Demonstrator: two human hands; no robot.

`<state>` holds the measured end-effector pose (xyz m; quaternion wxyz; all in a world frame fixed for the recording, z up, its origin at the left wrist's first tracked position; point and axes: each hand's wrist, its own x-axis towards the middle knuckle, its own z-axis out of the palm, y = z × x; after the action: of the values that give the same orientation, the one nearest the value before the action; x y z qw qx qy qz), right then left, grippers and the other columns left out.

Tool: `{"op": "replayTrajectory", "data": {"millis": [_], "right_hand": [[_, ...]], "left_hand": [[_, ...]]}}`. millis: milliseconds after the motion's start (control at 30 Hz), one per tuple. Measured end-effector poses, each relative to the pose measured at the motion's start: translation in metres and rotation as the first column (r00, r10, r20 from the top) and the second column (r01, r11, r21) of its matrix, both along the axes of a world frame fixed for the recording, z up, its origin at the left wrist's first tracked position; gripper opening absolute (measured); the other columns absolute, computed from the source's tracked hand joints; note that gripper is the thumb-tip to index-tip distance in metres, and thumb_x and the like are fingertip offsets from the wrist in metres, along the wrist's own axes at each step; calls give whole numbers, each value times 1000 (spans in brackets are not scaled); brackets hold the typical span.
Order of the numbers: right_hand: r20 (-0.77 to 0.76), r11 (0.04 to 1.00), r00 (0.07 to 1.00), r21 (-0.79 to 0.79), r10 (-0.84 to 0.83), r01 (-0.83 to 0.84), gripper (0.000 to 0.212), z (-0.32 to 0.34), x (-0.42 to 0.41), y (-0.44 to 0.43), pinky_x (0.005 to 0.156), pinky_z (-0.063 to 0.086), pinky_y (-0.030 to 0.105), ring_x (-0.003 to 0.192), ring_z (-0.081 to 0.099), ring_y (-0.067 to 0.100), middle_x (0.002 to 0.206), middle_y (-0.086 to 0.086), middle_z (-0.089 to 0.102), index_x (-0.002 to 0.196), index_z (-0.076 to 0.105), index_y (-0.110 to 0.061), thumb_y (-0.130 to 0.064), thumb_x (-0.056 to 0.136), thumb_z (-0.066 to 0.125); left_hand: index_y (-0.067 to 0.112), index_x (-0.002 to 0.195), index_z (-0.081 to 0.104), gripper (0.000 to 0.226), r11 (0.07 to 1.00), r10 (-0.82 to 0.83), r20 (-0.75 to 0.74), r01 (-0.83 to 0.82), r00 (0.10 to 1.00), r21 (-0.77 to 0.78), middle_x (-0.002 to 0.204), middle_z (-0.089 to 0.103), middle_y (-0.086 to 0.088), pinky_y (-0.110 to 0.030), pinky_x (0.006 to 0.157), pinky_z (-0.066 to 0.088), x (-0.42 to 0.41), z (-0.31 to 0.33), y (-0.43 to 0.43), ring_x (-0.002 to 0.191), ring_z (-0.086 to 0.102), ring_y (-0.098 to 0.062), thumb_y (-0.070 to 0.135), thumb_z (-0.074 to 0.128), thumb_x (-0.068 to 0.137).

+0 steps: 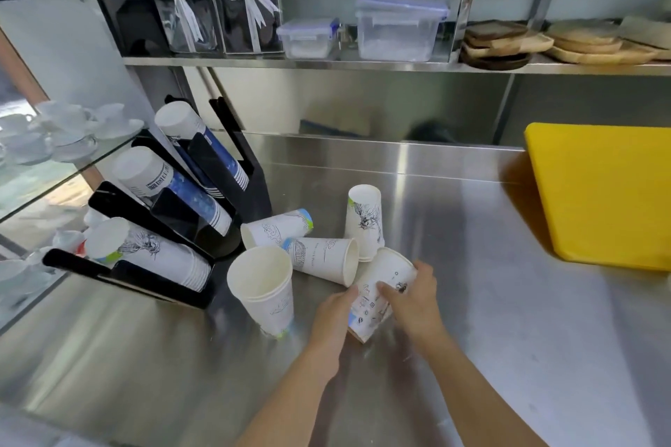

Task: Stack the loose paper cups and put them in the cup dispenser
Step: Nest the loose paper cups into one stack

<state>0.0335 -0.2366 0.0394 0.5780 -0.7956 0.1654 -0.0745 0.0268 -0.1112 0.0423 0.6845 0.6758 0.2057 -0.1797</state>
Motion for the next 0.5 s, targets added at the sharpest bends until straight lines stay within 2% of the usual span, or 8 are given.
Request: {"op": "replayTrajectory", "data": {"millis": [67,133,200,267,333,367,433,500], "right_hand": [[98,1000,995,8,-12,12,61,11,-2,1,95,46,47,108,49,24,116,4,38,124,34,-10,-14,76,72],[217,1000,976,10,-7,5,59,32,-4,3,94,45,38,110,47,19,116,2,36,124,35,-12,-13,77,70],[334,1000,943,9,1,-4,58,57,-6,6,87,44,21,105,48,8,118,1,37,124,35,-14,-13,78,70],[459,1000,888,21,4,-15,57,84,-5,14,76,44,7,100,46,-8,119,-1,37,123,36,-17,-13,78,70],[569,998,822,33,27,-55,58,108,-4,24,74,49,10,103,46,-10,121,-2,37,121,34,-27,-15,78,71],[608,997,793,19,48,-74,60,119,-4,31,77,51,15,109,46,-4,125,0,37,120,32,-33,-20,77,71],[661,993,742,-37,108,-112,60,136,-3,45,79,53,22,118,45,13,132,2,35,117,30,-43,-30,74,69],[695,985,698,-100,170,-140,61,144,-1,60,85,53,31,121,44,22,134,1,33,122,32,-37,-35,74,68]], "left_hand": [[16,87,71,23,996,-12,16,13,1000,-92,95,76,-7,-42,94,49,-2,12,-3,92,70,-23,33,55,88],[19,89,70,23,993,7,109,7,994,-121,92,76,-2,-41,93,50,-2,32,-4,90,70,-18,32,52,90],[21,83,68,22,996,46,252,-24,967,-90,90,74,1,-36,85,52,0,62,-1,90,68,-17,32,52,91],[17,85,66,24,998,46,371,-29,927,-49,94,73,-5,-30,75,50,4,92,8,89,68,-18,36,52,90],[16,91,65,27,999,46,471,-32,881,-38,99,73,-10,-36,79,52,5,120,19,93,68,-23,40,54,87],[16,94,66,29,998,54,526,-37,849,-42,100,72,-11,-38,83,53,4,132,27,94,69,-22,42,55,86],[14,102,64,31,999,42,633,-28,773,-32,97,71,-6,-28,78,55,-2,151,43,89,69,-11,39,55,87],[12,111,61,32,1000,24,710,-21,704,-13,96,69,1,-16,69,53,-9,165,62,83,67,-1,35,50,92]]}}
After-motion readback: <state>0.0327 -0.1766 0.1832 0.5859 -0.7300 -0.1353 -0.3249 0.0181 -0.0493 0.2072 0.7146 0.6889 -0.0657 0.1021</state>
